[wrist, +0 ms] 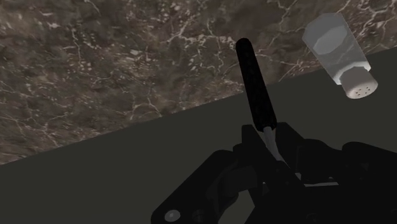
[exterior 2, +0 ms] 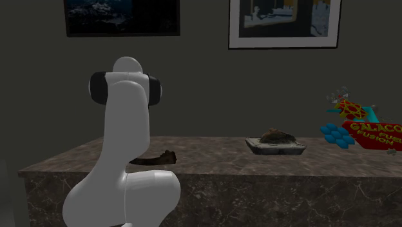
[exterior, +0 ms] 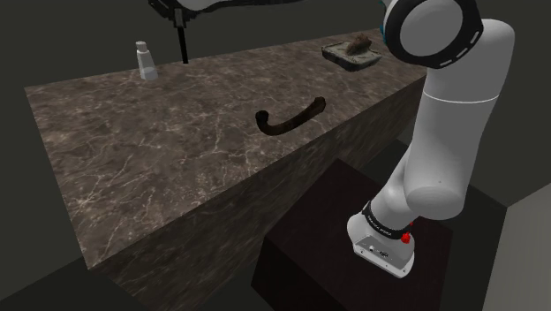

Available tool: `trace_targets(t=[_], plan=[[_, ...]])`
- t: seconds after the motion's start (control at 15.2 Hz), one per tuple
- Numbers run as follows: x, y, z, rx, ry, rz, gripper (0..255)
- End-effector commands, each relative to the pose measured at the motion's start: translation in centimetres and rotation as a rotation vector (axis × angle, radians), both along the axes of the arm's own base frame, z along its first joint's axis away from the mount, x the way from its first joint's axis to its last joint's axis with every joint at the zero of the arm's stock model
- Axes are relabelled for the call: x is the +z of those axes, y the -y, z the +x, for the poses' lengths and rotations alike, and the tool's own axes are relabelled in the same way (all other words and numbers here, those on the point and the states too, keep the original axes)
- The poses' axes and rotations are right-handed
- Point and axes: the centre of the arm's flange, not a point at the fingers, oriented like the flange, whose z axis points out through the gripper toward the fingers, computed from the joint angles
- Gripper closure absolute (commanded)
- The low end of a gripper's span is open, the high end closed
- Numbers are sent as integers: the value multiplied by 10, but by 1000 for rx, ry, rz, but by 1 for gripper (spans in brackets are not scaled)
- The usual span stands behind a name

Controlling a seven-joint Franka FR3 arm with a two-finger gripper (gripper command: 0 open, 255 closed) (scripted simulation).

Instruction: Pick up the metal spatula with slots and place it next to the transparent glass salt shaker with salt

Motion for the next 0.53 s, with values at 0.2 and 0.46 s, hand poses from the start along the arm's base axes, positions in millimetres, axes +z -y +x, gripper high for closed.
trace_targets(t=[0.2, 0.46], plan=[[-28, 0, -1, 0, 0, 0, 255], [-48, 0, -1, 0, 0, 0, 255]])
